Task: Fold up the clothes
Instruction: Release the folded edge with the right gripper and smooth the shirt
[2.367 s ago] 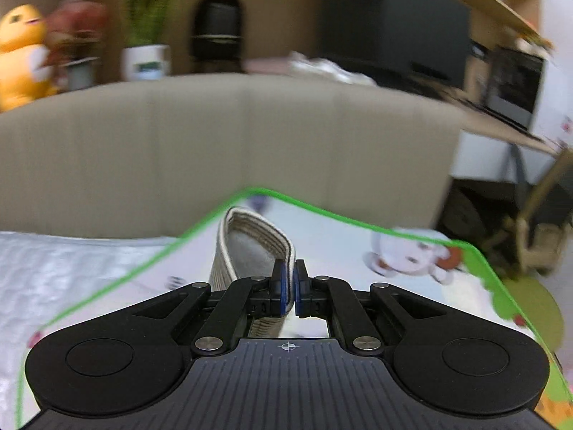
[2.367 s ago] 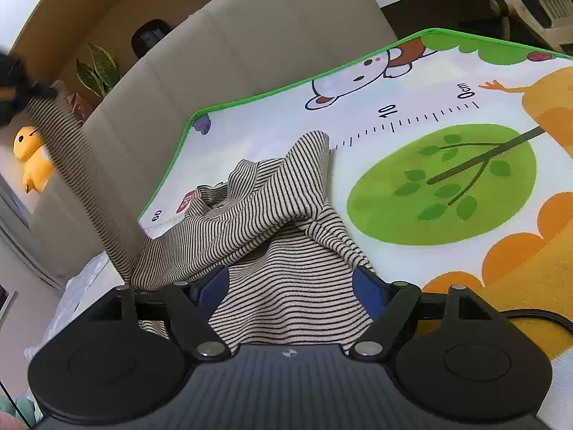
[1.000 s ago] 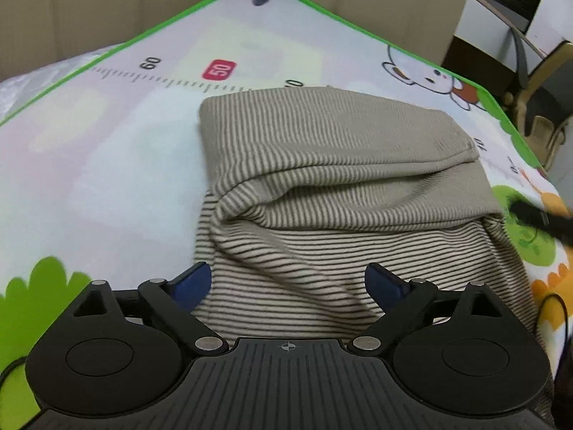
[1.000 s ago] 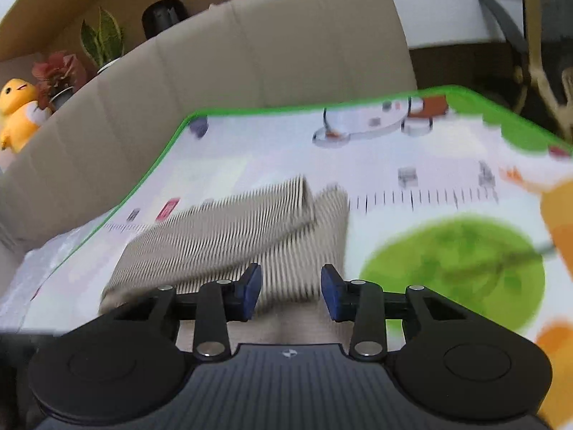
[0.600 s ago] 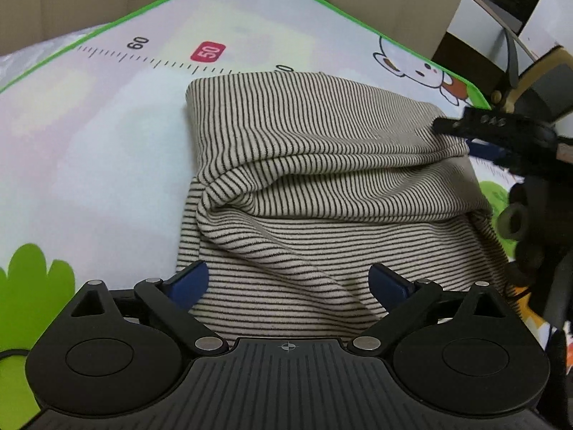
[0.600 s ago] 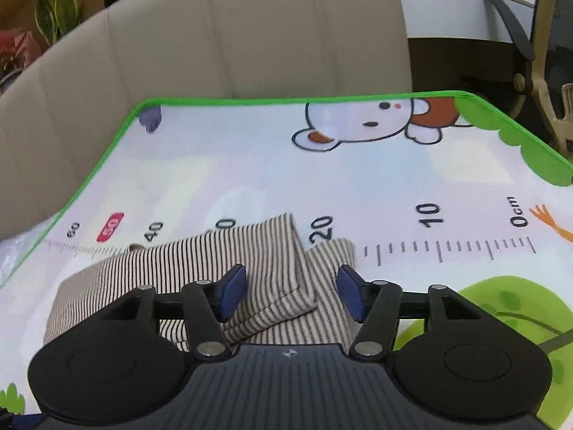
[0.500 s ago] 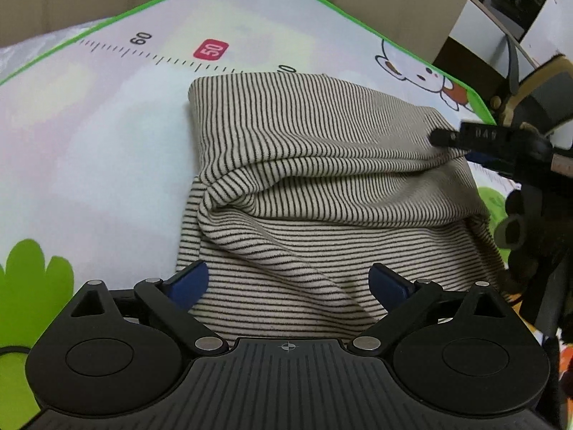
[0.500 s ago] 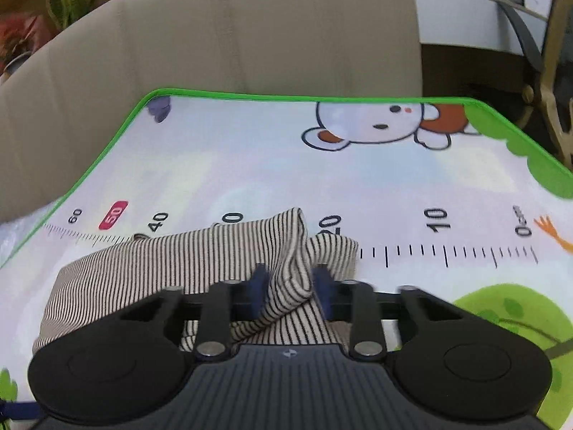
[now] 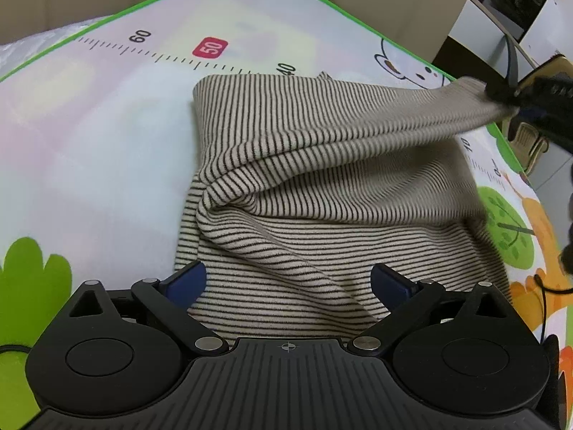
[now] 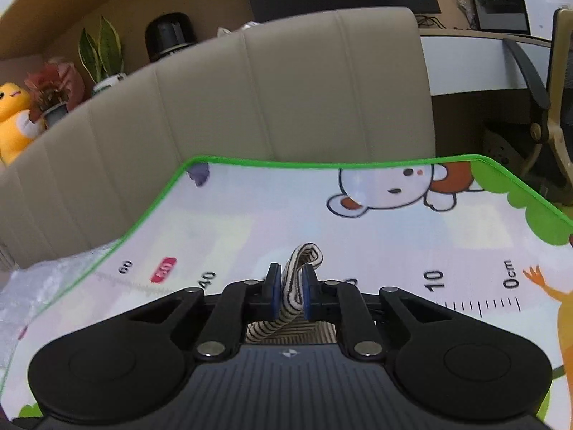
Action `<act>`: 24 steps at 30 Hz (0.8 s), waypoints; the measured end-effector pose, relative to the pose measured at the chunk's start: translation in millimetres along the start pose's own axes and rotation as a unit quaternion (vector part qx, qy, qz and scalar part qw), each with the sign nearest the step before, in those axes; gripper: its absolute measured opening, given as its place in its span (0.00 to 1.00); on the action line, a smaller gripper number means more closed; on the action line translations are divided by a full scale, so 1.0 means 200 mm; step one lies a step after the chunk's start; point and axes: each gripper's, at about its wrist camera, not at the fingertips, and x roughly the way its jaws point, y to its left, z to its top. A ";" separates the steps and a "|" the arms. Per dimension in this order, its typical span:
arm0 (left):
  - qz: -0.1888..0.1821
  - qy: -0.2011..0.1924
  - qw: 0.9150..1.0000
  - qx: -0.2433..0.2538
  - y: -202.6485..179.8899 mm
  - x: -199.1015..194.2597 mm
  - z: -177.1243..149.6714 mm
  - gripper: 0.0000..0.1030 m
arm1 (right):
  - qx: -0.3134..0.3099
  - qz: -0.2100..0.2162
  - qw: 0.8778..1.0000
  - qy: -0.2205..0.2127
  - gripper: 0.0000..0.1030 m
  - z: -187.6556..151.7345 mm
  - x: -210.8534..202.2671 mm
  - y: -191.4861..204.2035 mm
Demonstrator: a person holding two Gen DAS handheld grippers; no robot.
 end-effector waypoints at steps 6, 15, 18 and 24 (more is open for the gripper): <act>0.000 0.001 1.000 0.004 0.00 0.00 0.00 0.99 | 0.006 0.007 1.000 0.006 0.11 0.00 -0.03 0.01; -0.005 0.002 1.000 -0.002 0.01 0.01 0.00 1.00 | 0.041 -0.008 0.998 0.038 0.11 -0.14 -0.09 -0.10; -0.004 0.002 1.000 0.000 0.01 0.01 0.00 1.00 | 0.019 -0.056 0.996 0.070 0.11 -0.24 -0.02 -0.14; -0.006 0.003 1.000 -0.009 0.01 0.00 0.00 1.00 | -0.028 -0.080 0.995 0.057 0.11 -0.27 -0.05 -0.12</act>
